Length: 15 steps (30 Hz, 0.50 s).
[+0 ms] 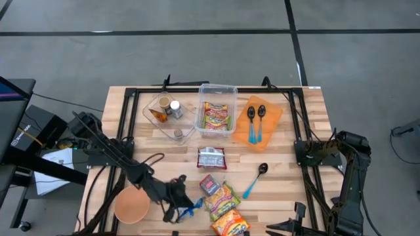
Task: Pick & Place Food Item
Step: Put the blue noodle pack into the white bin
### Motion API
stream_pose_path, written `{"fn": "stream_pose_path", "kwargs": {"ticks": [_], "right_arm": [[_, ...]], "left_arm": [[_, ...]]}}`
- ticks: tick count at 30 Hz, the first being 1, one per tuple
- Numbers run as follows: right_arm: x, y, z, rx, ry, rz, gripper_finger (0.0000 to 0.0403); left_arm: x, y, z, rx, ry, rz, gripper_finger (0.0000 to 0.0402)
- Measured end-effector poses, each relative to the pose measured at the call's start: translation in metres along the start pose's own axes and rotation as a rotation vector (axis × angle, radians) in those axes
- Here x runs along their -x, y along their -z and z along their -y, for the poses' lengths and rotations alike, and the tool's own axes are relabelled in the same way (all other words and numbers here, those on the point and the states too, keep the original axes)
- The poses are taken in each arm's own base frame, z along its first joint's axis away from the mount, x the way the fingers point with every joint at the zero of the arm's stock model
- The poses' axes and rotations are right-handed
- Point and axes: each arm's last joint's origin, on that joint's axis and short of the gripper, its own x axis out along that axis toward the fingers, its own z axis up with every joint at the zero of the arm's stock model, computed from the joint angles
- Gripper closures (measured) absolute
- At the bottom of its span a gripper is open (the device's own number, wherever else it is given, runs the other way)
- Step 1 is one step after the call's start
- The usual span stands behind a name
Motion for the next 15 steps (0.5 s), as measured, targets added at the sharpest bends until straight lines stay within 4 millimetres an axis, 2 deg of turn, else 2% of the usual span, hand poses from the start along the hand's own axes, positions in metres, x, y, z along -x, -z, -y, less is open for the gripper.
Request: {"fn": "stream_pose_path", "kwargs": {"ticks": [6, 9, 15], "right_arm": [[0.000, 0.000, 0.000, 0.000, -0.001, 0.000, 0.0351], [0.000, 0.000, 0.000, 0.000, -0.002, 0.000, 0.0351], [-0.006, 0.000, 0.001, -0.002, 0.010, -0.005, 0.0351]], "left_arm": [[0.030, 0.046, -0.042, 0.134, -0.118, 0.028, 0.0401], [0.048, 0.052, -0.054, 0.141, -0.124, 0.041, 0.0401], [0.081, 0.048, -0.063, 0.100, -0.083, 0.123, 0.0383]]}}
